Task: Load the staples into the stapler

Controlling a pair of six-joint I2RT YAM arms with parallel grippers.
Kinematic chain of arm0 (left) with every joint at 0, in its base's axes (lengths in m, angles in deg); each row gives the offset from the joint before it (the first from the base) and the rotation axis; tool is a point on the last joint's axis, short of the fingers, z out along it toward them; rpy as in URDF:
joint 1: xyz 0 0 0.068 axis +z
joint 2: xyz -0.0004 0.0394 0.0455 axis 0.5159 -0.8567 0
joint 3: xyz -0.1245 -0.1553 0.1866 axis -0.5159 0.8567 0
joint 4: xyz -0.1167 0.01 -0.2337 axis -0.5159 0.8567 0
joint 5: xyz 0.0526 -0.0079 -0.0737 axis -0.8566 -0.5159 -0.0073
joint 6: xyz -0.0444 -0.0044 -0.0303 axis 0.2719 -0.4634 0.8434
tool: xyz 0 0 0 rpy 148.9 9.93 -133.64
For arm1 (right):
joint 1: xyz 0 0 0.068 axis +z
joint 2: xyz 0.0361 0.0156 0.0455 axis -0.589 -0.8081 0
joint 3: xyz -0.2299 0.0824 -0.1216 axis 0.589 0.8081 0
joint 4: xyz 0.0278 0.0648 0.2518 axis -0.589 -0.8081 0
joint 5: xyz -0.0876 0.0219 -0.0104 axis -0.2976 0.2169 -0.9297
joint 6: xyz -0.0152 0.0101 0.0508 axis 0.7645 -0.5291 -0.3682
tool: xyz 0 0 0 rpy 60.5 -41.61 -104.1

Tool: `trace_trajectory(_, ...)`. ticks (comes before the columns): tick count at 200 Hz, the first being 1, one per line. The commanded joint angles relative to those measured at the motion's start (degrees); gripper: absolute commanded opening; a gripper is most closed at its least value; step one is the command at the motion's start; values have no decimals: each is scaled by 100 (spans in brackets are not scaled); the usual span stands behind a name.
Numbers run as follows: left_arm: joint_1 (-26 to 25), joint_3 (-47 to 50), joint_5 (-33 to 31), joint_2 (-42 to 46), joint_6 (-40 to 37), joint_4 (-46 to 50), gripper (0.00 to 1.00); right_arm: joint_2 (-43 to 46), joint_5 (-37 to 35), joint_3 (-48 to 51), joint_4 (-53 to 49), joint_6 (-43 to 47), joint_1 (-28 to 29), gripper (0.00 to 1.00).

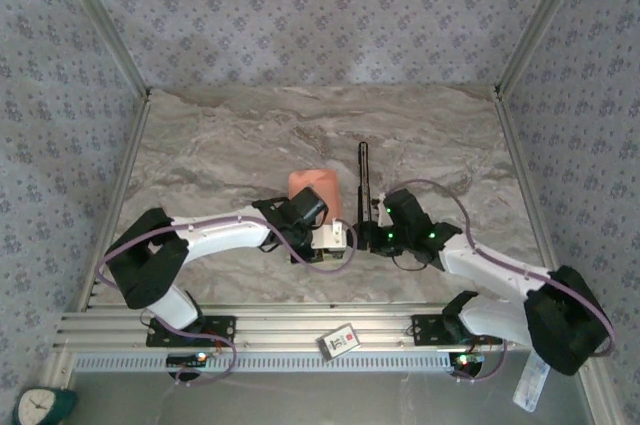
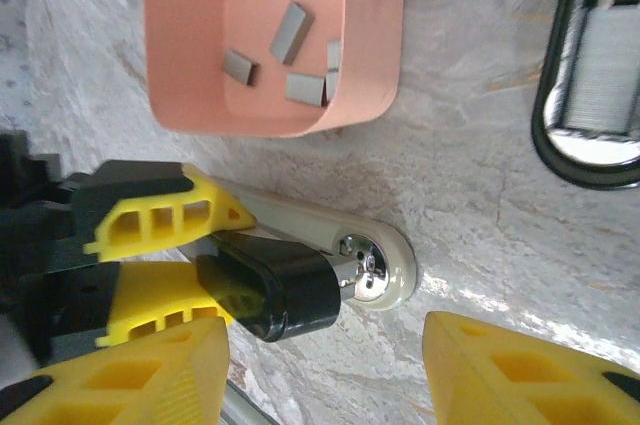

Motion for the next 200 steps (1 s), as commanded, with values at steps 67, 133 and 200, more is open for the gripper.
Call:
trace_trajectory(67, 160, -504, -467, 1361, 2038, 574, 4, 823, -243, -190, -783, 339, -596, 56)
trace_trajectory(133, 1238, -645, -2631, 2480, 4737, 1137, 0, -450, -1188, -1574, -2281, 1292, -853, 57)
trace_trajectory(200, 2325, -467, -3301, 1930, 5986, 1124, 0, -2212, -1832, -3141, -2633, 2133, -1141, 59)
